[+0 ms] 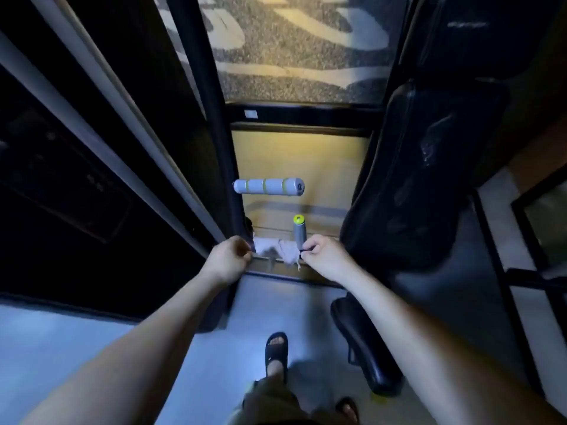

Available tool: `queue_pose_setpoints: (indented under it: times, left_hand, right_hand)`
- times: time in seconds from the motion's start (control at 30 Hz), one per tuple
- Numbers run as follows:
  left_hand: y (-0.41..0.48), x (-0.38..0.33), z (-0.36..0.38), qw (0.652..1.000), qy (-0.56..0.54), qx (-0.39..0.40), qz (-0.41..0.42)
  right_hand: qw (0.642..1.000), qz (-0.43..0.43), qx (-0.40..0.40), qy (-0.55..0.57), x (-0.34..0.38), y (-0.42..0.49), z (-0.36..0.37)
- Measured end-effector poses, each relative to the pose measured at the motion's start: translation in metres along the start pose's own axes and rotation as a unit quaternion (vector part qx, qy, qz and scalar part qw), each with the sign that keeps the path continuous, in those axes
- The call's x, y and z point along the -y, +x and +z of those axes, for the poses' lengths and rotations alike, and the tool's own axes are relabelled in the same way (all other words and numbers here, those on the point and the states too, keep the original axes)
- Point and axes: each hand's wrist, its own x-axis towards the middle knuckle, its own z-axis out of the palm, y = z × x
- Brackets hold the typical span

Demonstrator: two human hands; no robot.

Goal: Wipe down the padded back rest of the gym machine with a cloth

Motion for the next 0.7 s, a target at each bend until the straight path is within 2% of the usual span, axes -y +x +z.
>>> queue_pose_setpoints:
  times: [0.2, 0.27, 0.33, 0.5, 0.63, 0.7]
  left_hand:
    - [0.079, 0.032, 0.044, 0.989, 0.107, 0.095, 0.046]
    - [0.105, 0.033, 0.058, 0.979, 0.149, 0.11, 0.085]
    - [0.127, 0.033, 0.071, 0.974, 0.174, 0.111, 0.088]
    - [0.166, 0.049, 0.092, 0.953, 0.241, 0.151, 0.108]
    - [0.168, 0.057, 0.087, 0.956, 0.233, 0.108, 0.14]
    - [0.164, 0.063, 0.078, 0.966, 0.166, 0.112, 0.163]
  right_hand:
    - [0.997, 0.044, 0.026, -0.05, -0.009, 0.044, 0.044]
    - [0.996, 0.052, 0.034, -0.062, -0.013, 0.058, 0.057]
    - [0.993, 0.069, 0.047, -0.081, -0.018, 0.069, 0.07]
    - [0.975, 0.071, 0.071, -0.199, -0.023, 0.091, 0.094]
    - [0.968, 0.093, 0.047, -0.227, -0.024, 0.095, 0.107]
    - [0.97, 0.095, 0.036, -0.22, -0.021, 0.094, 0.108]
